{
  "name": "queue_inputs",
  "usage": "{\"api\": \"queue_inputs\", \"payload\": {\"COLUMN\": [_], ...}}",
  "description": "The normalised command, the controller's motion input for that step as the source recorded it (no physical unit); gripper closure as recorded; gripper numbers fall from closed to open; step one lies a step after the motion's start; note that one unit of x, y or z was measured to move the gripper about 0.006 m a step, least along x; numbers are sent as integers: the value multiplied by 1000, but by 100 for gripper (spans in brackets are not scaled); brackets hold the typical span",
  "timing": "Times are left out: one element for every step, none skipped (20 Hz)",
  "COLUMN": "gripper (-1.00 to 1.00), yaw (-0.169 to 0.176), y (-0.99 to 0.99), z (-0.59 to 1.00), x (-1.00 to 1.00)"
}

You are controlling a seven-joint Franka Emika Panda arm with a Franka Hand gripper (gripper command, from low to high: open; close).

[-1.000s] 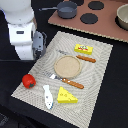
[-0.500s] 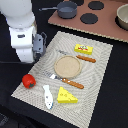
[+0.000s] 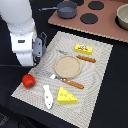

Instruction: Interact with the objects in diverse but meaningful ways.

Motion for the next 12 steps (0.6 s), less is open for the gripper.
{"api": "queue_inputs", "payload": {"gripper": [100,100,100,100,100,100,100,100,100,100,100,100], "yaw": [7,7,11,17,19,1,0,0,0,0,0,0], "y": [0,0,0,20,66,97,46,74,94,106,51,40], "z": [-183,-169,-80,-6,100,314,500,646,769,811,869,840], "x": [-17,-40,-14,0,77,17,49,89,134,109,40,34]}}
